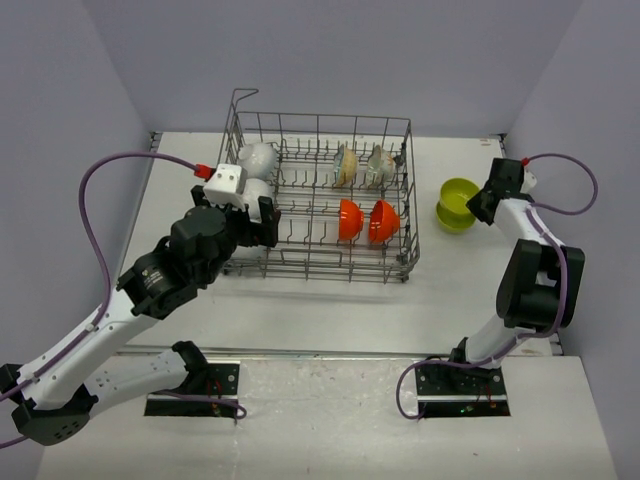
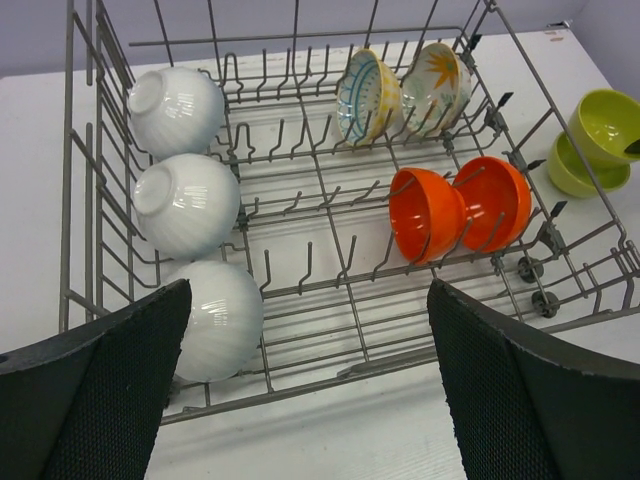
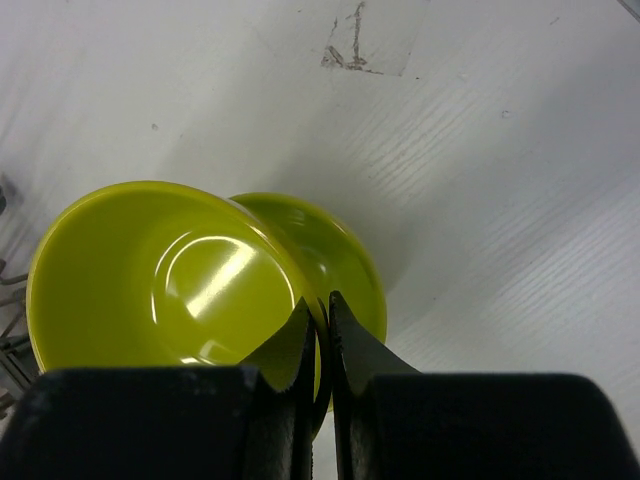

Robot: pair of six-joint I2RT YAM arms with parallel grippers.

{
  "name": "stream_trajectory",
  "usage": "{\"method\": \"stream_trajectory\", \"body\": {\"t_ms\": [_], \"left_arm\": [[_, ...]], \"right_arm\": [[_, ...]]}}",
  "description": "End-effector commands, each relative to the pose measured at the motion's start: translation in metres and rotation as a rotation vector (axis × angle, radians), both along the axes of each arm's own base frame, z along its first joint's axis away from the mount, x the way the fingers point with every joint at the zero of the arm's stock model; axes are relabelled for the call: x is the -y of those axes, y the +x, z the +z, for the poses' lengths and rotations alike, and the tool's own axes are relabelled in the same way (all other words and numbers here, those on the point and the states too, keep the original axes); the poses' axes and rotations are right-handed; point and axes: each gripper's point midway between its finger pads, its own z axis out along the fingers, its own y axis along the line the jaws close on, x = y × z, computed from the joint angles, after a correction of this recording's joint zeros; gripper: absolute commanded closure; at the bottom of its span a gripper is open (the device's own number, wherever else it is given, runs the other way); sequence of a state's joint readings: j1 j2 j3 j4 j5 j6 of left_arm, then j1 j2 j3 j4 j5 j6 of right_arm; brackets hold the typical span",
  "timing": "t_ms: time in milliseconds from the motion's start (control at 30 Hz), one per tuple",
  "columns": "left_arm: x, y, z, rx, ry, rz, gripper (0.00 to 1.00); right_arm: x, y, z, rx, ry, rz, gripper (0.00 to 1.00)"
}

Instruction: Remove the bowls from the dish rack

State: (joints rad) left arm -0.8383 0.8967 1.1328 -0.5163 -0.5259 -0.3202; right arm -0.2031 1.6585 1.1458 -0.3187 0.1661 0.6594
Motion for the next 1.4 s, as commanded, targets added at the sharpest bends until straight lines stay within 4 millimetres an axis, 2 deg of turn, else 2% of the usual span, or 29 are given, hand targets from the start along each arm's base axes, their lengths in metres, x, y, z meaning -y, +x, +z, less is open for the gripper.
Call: {"method": "stream_trajectory", "body": {"t_ms": [0, 267, 400, 533, 600, 667, 867, 900, 1000, 1167, 1300, 1367], "left_arm": [[0.004, 0.002, 0.012, 0.028, -0.060, -0.002, 0.00], [0.017, 0.003, 0.007, 0.012, -0.076, -0.040, 0.00], [0.017, 0.003, 0.006, 0.016, -0.077, -0.043, 0.00], [0.019, 0.004, 0.005, 0.014, -0.077, -0.046, 0.00], [0.021, 0.005, 0.003, 0.010, -0.071, -0.050, 0.00], [0.022, 0.006, -0.001, 0.002, -0.061, -0.050, 0.00], [0.032, 0.010, -0.007, -0.012, -0.065, -0.069, 0.00], [0.034, 0.011, -0.009, -0.018, -0.062, -0.071, 0.00], [0.040, 0.013, -0.013, -0.029, -0.064, -0.083, 0.00], [0.048, 0.015, -0.019, -0.042, -0.068, -0.100, 0.00], [0.049, 0.016, -0.019, -0.042, -0.071, -0.102, 0.00], [0.049, 0.016, -0.020, -0.043, -0.066, -0.103, 0.00]], "right_arm": [[0.008, 0.006, -0.002, 0.019, -0.032, -0.009, 0.97], [0.007, 0.003, -0.010, -0.001, -0.024, 0.000, 0.95], [0.004, -0.001, -0.022, -0.028, -0.003, 0.004, 0.85], [0.003, -0.004, -0.028, -0.040, 0.006, 0.006, 0.82], [0.003, -0.004, -0.027, -0.038, 0.004, 0.010, 0.74], [0.001, -0.004, -0.026, -0.034, 0.010, 0.014, 0.56], [-0.003, -0.004, -0.010, 0.007, 0.022, 0.030, 0.42], [-0.003, -0.005, -0.008, 0.009, 0.017, 0.029, 0.35], [-0.002, -0.006, 0.004, 0.029, 0.004, 0.030, 0.28], [-0.003, -0.005, 0.011, 0.043, 0.006, 0.039, 0.28], [-0.003, -0.007, 0.004, 0.010, 0.008, 0.045, 0.28], [-0.001, -0.009, 0.000, -0.002, -0.003, 0.042, 0.31]]}}
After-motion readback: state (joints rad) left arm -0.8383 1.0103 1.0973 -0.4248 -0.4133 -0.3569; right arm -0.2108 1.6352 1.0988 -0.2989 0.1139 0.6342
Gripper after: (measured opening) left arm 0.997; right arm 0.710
